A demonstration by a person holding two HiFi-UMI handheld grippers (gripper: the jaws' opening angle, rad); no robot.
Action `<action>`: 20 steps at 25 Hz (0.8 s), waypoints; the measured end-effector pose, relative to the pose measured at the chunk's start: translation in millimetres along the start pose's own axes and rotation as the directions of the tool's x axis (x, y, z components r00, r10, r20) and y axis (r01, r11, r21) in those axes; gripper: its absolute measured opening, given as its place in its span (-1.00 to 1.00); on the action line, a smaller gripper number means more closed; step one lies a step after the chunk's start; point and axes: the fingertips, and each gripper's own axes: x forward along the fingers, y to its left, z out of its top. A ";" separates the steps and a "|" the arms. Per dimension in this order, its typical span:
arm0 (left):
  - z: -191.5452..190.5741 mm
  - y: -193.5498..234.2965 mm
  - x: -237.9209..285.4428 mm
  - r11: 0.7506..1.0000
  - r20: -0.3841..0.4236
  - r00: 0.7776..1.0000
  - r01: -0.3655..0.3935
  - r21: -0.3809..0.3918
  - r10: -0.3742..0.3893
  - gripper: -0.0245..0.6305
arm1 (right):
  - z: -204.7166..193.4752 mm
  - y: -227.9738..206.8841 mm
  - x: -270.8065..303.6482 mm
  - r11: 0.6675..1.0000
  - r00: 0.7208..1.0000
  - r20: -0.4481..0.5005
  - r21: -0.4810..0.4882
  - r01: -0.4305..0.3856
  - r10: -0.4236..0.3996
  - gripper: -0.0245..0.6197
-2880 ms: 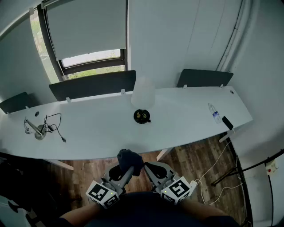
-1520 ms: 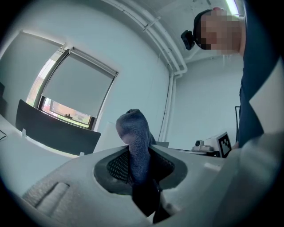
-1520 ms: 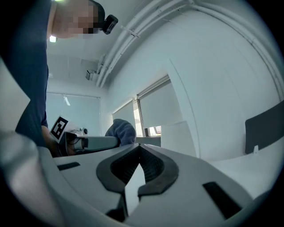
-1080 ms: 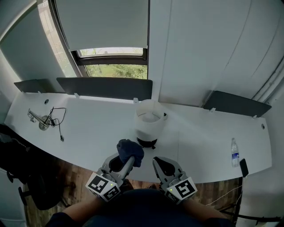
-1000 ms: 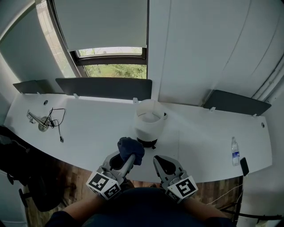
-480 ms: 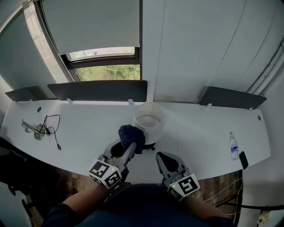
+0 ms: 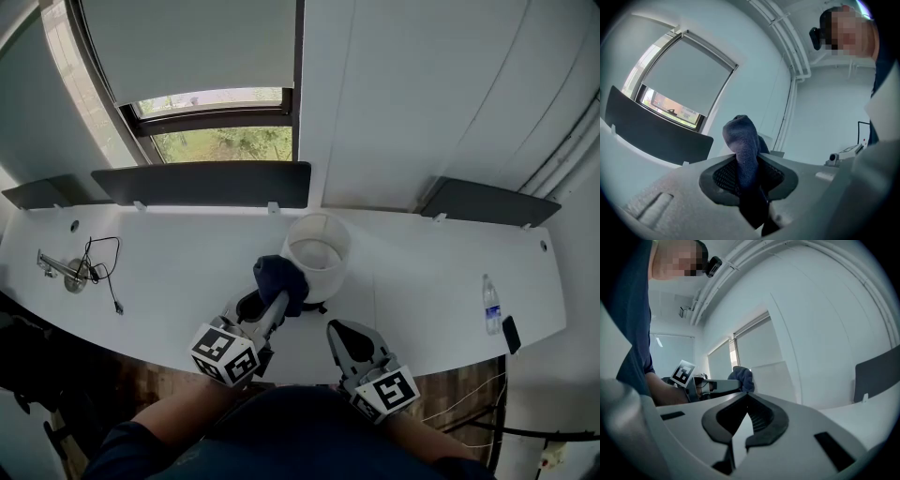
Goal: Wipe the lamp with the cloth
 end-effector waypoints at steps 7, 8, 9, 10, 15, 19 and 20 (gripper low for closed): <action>-36.6 20.7 -1.8 1.000 -0.078 0.997 -0.028 -0.001 0.028 -0.62 | -5.6 -1.2 5.5 1.000 1.000 -0.025 -0.001 -0.002 0.002 -0.90; -42.7 23.2 -2.1 1.000 -0.092 0.995 -0.031 0.000 0.031 -0.62 | -5.6 -1.1 5.4 1.000 1.000 -0.027 -0.003 -0.001 0.001 -0.90; -48.8 25.4 -2.2 0.999 -0.106 0.994 -0.034 0.001 0.034 -0.62 | -5.9 -1.2 5.0 1.000 1.000 -0.031 -0.004 0.000 0.000 -0.90; -54.8 27.4 -2.1 0.999 -0.118 0.992 -0.038 0.002 0.038 -0.62 | -6.5 -1.7 4.2 1.000 0.999 -0.034 -0.005 0.001 -0.002 -0.90; -82.2 34.1 -0.2 0.999 -0.181 0.982 -0.055 0.002 0.054 -0.62 | -7.5 -3.8 0.4 1.000 0.999 -0.036 -0.005 0.004 -0.004 -0.90; -93.8 40.5 -2.5 0.998 -0.216 0.974 -0.069 0.003 0.068 -0.62 | -6.9 -6.4 0.6 1.000 1.000 -0.029 0.001 0.010 -0.010 -0.90; -92.5 40.9 -4.1 0.998 -0.218 0.974 -0.069 0.006 0.069 -0.62 | -5.8 -6.2 0.9 1.000 1.000 -0.024 0.002 0.009 -0.009 -0.90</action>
